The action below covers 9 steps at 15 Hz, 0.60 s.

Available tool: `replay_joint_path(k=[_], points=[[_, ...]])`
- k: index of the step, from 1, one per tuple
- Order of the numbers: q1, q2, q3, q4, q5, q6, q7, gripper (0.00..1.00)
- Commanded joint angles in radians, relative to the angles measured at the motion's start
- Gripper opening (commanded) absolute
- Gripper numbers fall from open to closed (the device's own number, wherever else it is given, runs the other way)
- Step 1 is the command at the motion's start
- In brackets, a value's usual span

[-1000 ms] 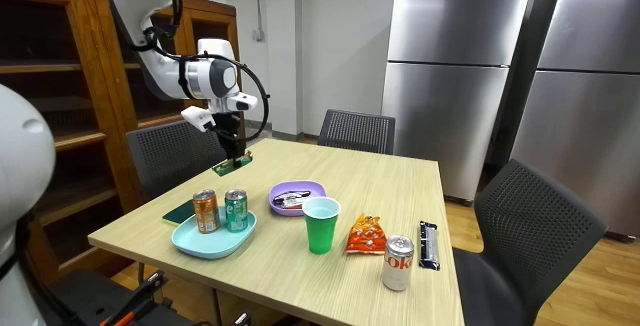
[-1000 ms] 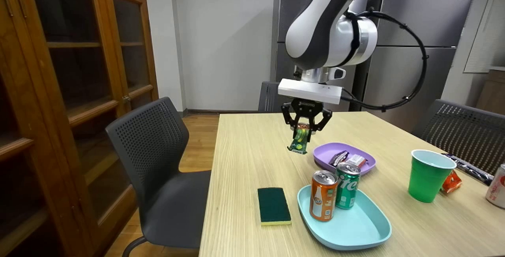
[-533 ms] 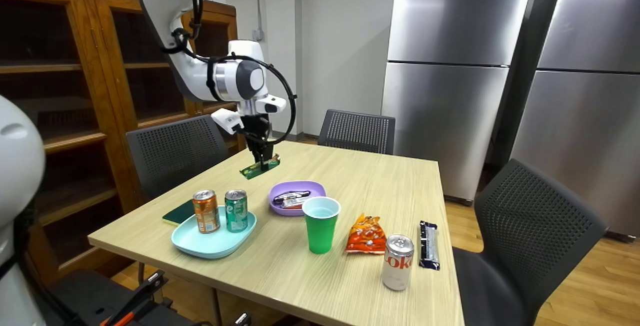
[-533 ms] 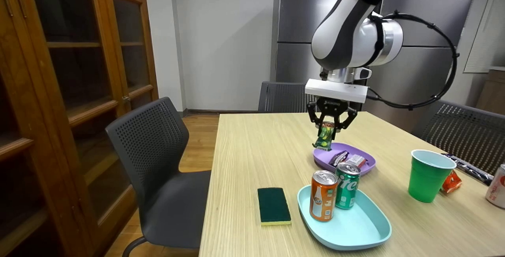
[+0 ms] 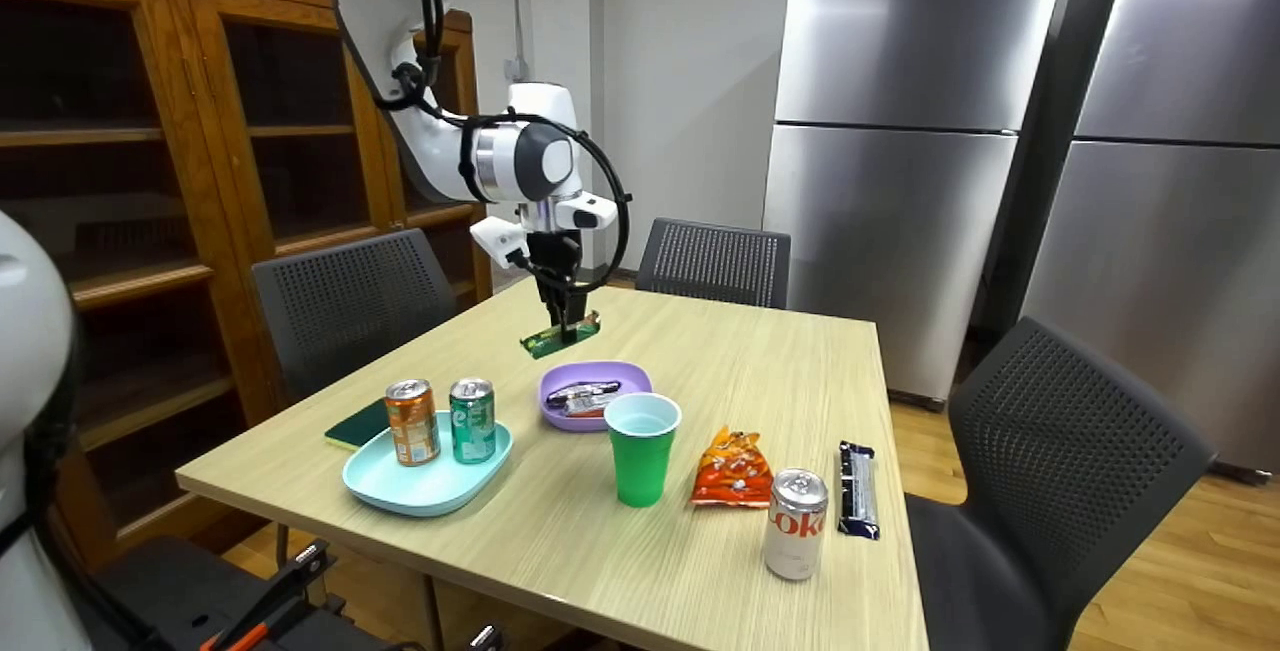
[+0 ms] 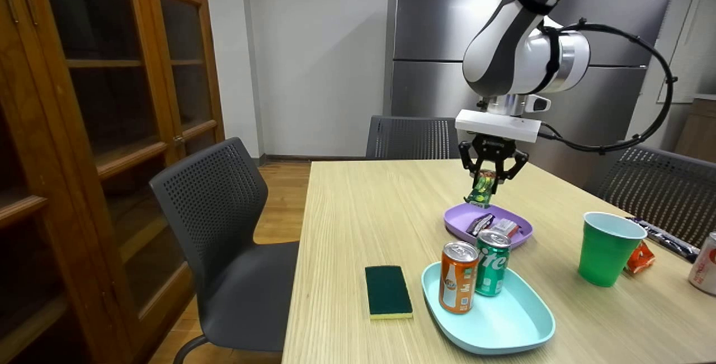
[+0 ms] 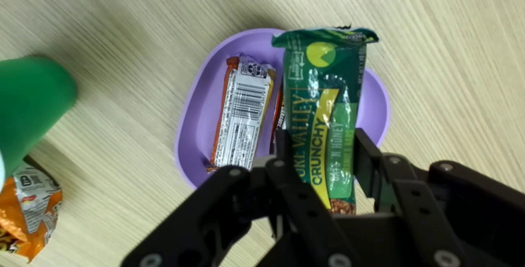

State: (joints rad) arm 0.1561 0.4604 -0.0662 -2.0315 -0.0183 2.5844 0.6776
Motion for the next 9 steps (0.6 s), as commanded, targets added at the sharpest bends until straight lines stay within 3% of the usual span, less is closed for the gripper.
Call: replay_joint_path(k=[1,9], points=[[-0.022,0.047,0.001,0.095,0.047,-0.077,-0.021,0.14],[-0.032,0.205,-0.017,0.301,0.086,-0.158,-0.003,0.14]])
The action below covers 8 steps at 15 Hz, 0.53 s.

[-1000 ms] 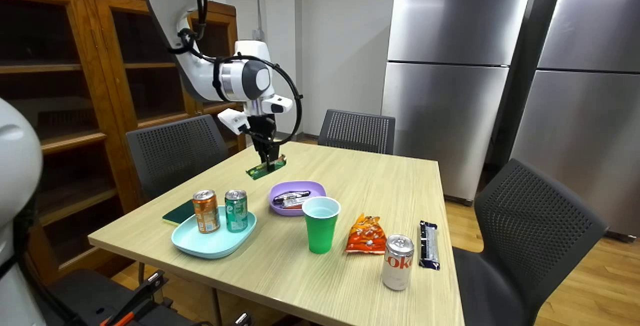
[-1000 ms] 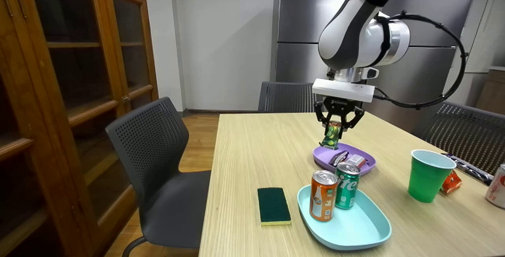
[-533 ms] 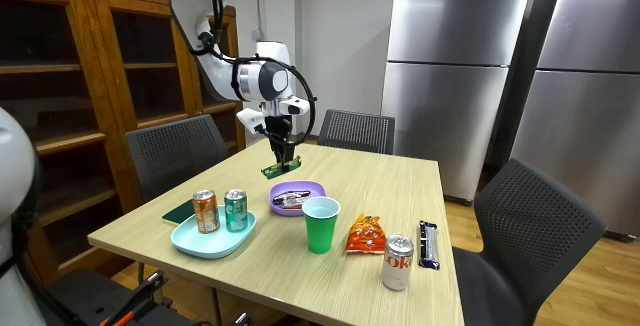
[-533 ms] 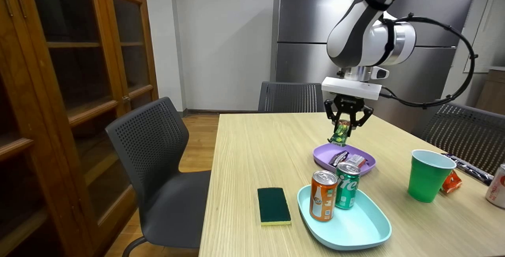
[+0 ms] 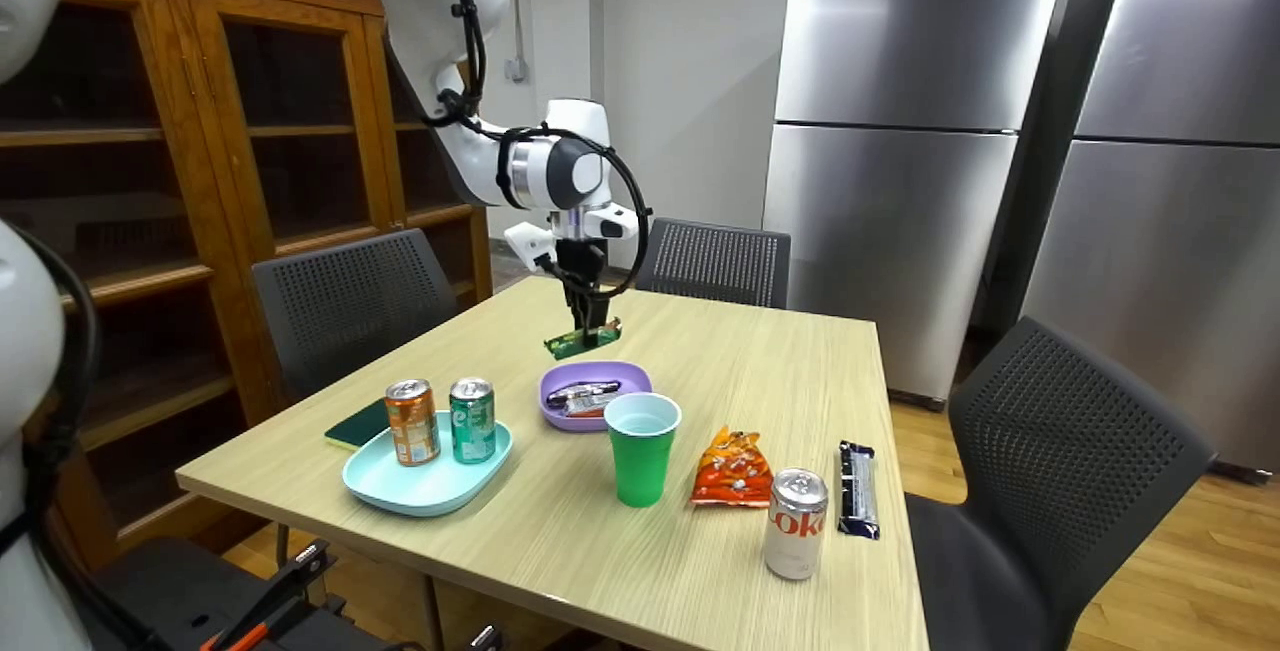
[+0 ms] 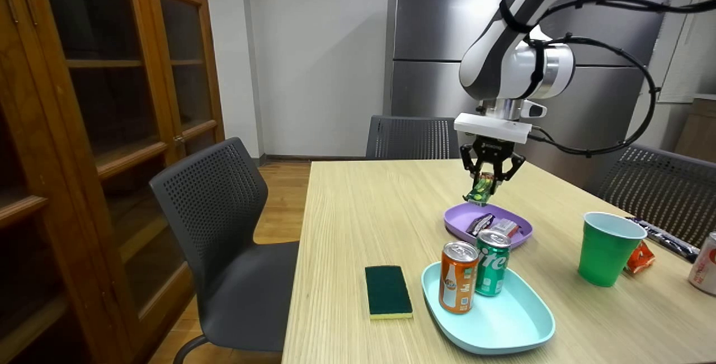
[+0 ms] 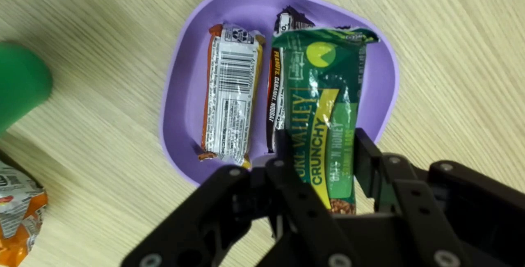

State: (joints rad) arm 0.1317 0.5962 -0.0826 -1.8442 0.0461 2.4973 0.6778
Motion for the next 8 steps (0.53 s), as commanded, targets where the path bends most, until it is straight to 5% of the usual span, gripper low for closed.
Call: replay_joint_path(k=[1,8], points=[[-0.005,0.088,-0.005,0.139,0.021,-0.080,0.002,0.14],[-0.009,0.189,0.002,0.297,0.055,-0.223,0.021,0.14]])
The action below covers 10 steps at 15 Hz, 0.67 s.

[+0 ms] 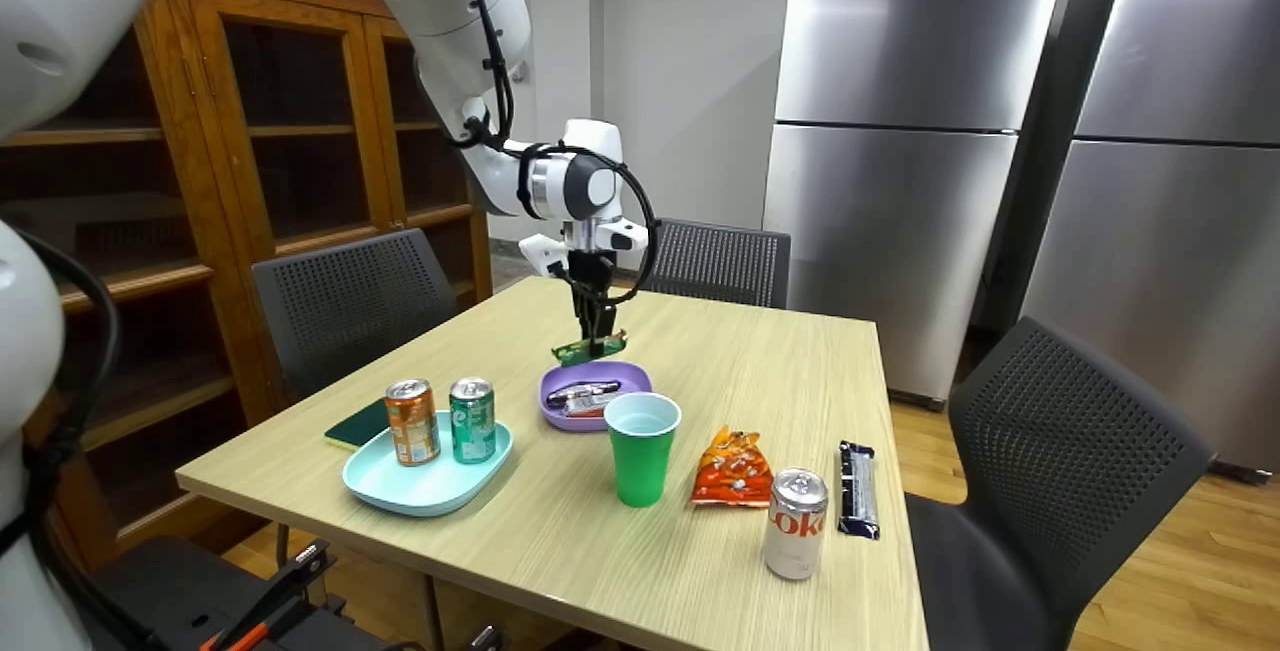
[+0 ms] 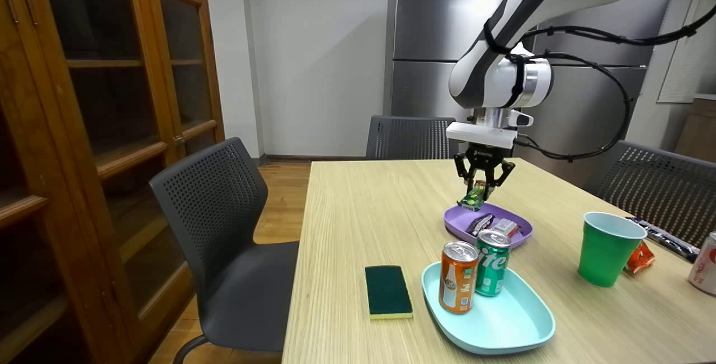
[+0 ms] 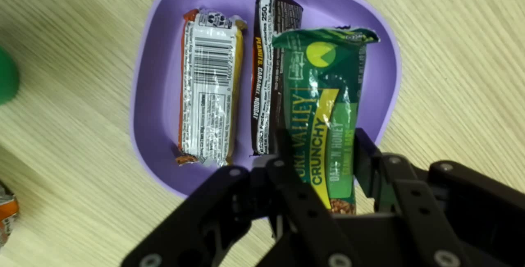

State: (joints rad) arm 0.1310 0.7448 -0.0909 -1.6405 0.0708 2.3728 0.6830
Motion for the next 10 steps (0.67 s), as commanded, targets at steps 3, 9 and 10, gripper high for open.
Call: replay_joint_path(k=[3,9,10], points=[[-0.010,0.068,0.009,0.139,0.049,-0.143,0.031,0.14],[-0.008,0.116,0.005,0.207,0.055,-0.190,0.063,0.14],[-0.008,0.123,0.004,0.215,0.055,-0.196,0.069,0.14]])
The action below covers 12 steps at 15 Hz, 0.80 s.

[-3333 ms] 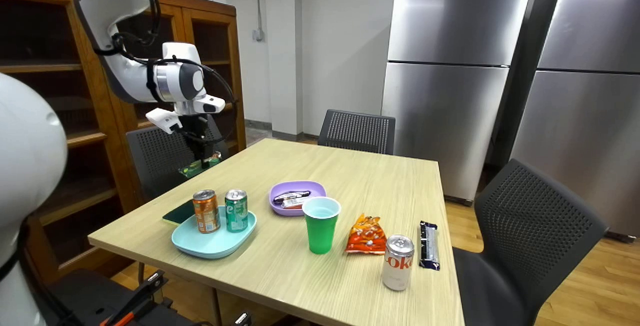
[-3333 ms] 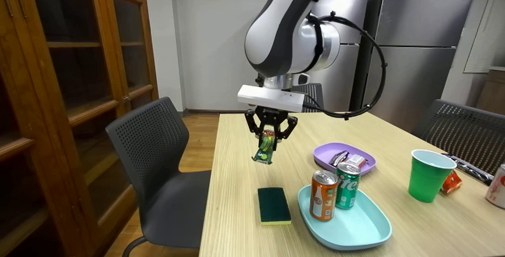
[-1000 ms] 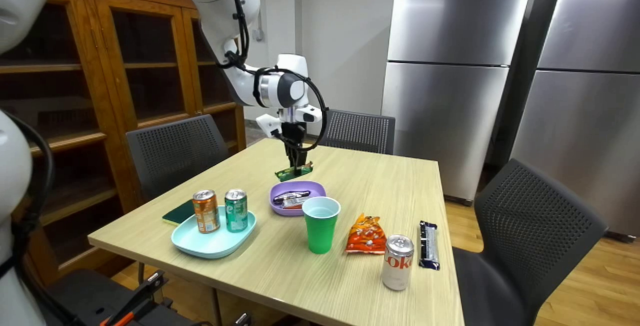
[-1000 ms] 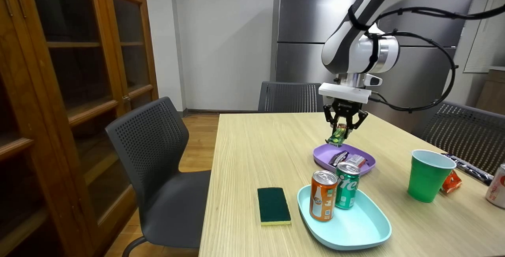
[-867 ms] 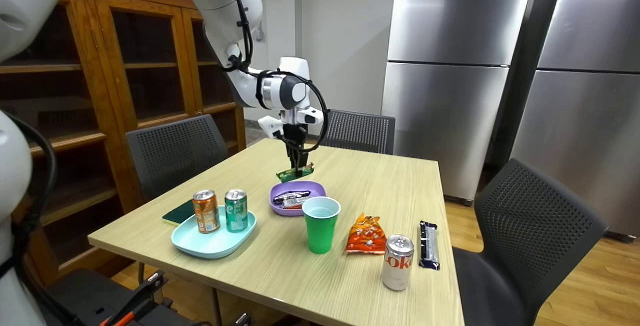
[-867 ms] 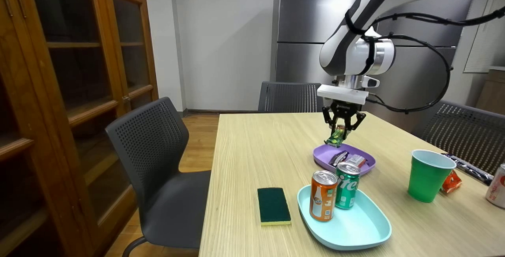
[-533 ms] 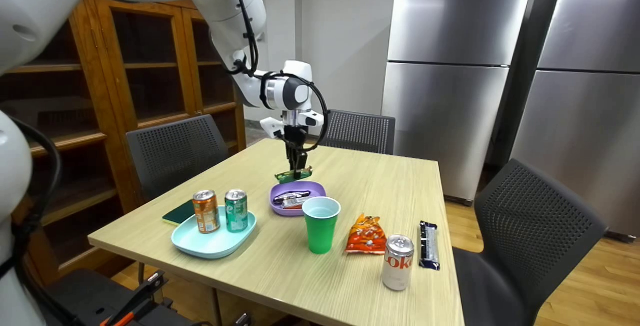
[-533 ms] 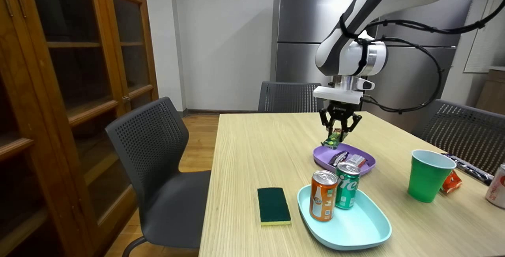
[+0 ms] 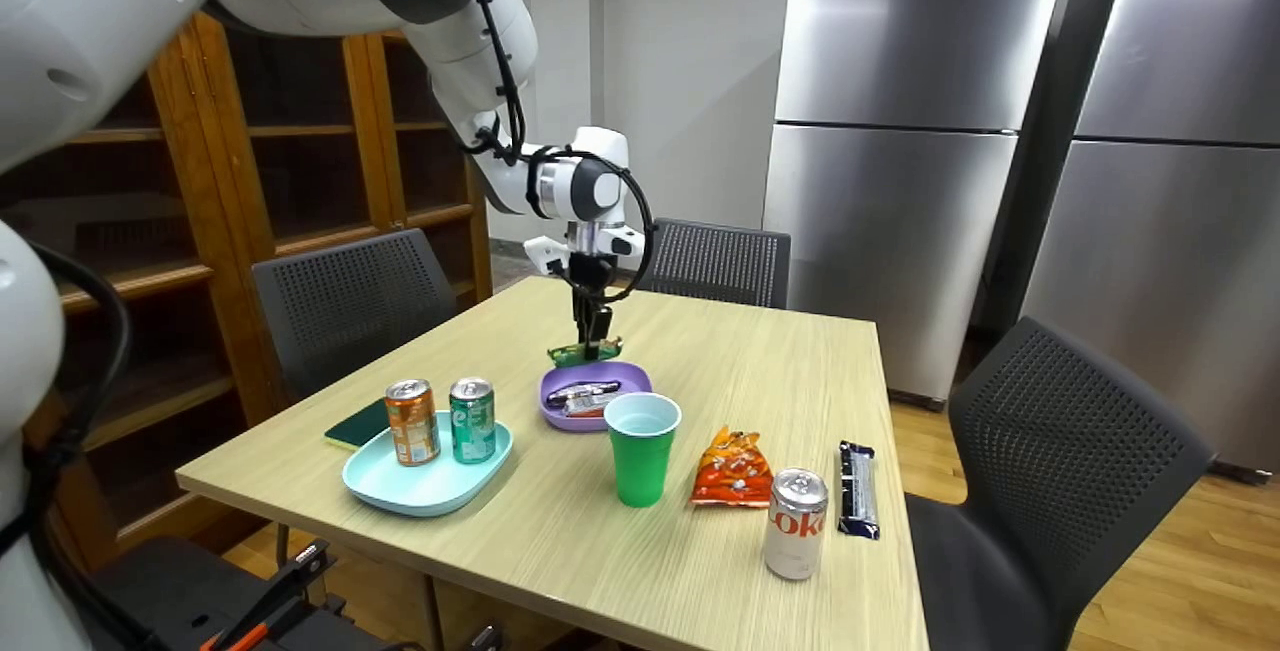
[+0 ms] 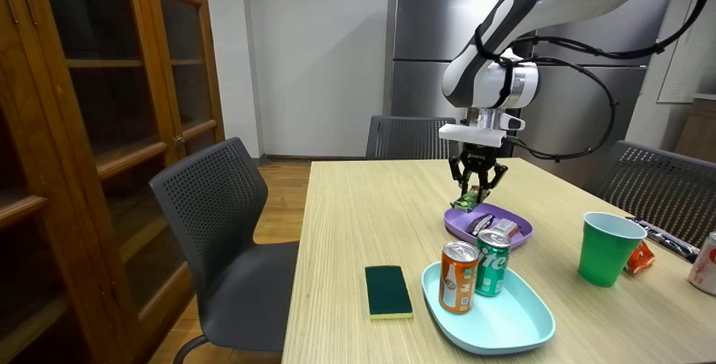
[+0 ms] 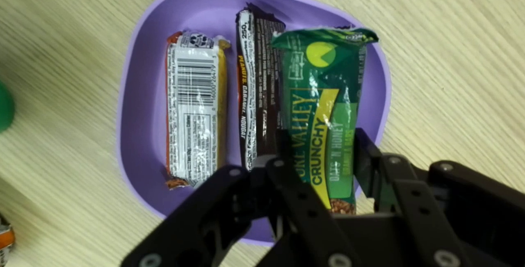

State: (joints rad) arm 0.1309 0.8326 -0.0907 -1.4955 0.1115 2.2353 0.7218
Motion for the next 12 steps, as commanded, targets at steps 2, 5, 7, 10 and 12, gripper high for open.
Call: replay_joint_path(k=[2,5,7,10,12], points=[[-0.008,0.048,0.005,0.085,0.013,-0.067,0.039,0.14],[-0.007,0.064,0.005,0.105,0.012,-0.075,0.049,0.14],[-0.008,0.075,0.004,0.118,0.012,-0.081,0.055,0.14],[-0.009,0.089,0.004,0.134,0.011,-0.090,0.064,0.14],[-0.009,0.096,0.003,0.140,0.009,-0.091,0.068,0.14]])
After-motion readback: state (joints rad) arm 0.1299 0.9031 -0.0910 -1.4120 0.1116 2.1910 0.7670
